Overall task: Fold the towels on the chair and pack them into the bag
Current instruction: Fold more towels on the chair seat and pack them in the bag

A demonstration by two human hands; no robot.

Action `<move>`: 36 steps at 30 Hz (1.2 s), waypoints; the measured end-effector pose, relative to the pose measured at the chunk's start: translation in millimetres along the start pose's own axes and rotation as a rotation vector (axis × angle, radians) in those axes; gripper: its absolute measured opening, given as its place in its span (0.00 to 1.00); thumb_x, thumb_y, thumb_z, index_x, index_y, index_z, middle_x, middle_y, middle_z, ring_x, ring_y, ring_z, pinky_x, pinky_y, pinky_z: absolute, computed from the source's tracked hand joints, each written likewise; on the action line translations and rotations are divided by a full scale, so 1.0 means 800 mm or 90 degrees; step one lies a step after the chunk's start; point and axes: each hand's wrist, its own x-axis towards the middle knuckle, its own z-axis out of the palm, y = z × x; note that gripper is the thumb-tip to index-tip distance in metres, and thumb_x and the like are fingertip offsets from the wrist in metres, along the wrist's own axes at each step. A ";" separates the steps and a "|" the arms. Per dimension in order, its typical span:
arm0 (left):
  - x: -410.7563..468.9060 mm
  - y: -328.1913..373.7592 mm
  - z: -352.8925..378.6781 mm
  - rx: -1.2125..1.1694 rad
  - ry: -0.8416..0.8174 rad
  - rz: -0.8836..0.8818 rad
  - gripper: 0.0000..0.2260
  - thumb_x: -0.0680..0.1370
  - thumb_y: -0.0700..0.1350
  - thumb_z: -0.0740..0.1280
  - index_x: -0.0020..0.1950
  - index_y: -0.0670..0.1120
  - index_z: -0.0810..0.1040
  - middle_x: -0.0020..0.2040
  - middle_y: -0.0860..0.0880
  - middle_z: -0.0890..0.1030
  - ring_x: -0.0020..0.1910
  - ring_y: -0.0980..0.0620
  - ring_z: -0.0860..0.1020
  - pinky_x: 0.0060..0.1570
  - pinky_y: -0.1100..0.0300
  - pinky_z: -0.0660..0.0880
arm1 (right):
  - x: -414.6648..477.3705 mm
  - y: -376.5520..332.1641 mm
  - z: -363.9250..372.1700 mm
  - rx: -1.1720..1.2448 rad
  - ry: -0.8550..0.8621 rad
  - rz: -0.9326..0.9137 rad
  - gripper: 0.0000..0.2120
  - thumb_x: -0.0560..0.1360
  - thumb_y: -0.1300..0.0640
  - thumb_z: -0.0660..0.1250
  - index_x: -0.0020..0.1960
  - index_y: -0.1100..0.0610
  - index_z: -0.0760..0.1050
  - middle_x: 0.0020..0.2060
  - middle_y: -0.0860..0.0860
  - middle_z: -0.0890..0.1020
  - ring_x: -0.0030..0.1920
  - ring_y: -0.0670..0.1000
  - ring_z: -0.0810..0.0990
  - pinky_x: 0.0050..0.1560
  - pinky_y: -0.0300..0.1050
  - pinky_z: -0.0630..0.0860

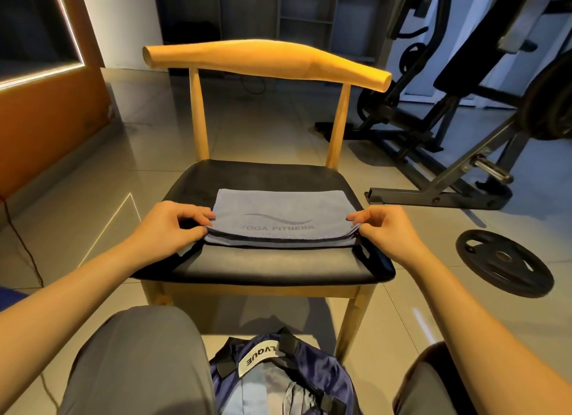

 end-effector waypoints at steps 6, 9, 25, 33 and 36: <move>-0.005 0.006 0.002 0.080 -0.043 0.052 0.10 0.76 0.38 0.74 0.49 0.55 0.86 0.57 0.60 0.82 0.55 0.69 0.77 0.62 0.65 0.71 | 0.000 0.004 -0.002 -0.116 -0.021 -0.014 0.10 0.77 0.69 0.68 0.47 0.57 0.85 0.58 0.51 0.85 0.59 0.49 0.82 0.61 0.47 0.81; 0.000 0.010 -0.003 0.089 -0.061 0.034 0.11 0.76 0.37 0.72 0.46 0.55 0.87 0.56 0.59 0.83 0.55 0.66 0.79 0.60 0.64 0.73 | 0.001 0.002 -0.005 -0.181 -0.066 -0.003 0.11 0.76 0.68 0.67 0.48 0.57 0.86 0.59 0.50 0.84 0.60 0.49 0.82 0.60 0.43 0.78; 0.119 0.005 0.088 0.418 -0.215 -0.055 0.40 0.79 0.71 0.41 0.78 0.44 0.62 0.77 0.45 0.66 0.75 0.45 0.64 0.77 0.43 0.59 | 0.099 0.012 0.050 -0.478 -0.220 -0.012 0.31 0.85 0.38 0.47 0.83 0.52 0.54 0.83 0.49 0.53 0.82 0.52 0.50 0.80 0.60 0.50; 0.176 0.080 0.118 0.412 -0.178 -0.052 0.30 0.82 0.67 0.52 0.70 0.46 0.75 0.68 0.46 0.77 0.70 0.44 0.72 0.73 0.39 0.59 | 0.090 0.023 0.034 -0.164 -0.047 0.079 0.19 0.82 0.49 0.63 0.71 0.54 0.73 0.65 0.51 0.79 0.63 0.54 0.78 0.63 0.53 0.75; 0.212 0.134 0.167 0.290 -0.238 0.016 0.28 0.81 0.63 0.62 0.75 0.49 0.72 0.71 0.46 0.76 0.69 0.43 0.74 0.69 0.45 0.70 | 0.080 0.014 0.021 -0.150 -0.059 0.084 0.20 0.79 0.50 0.70 0.68 0.55 0.74 0.54 0.46 0.78 0.52 0.49 0.77 0.52 0.46 0.76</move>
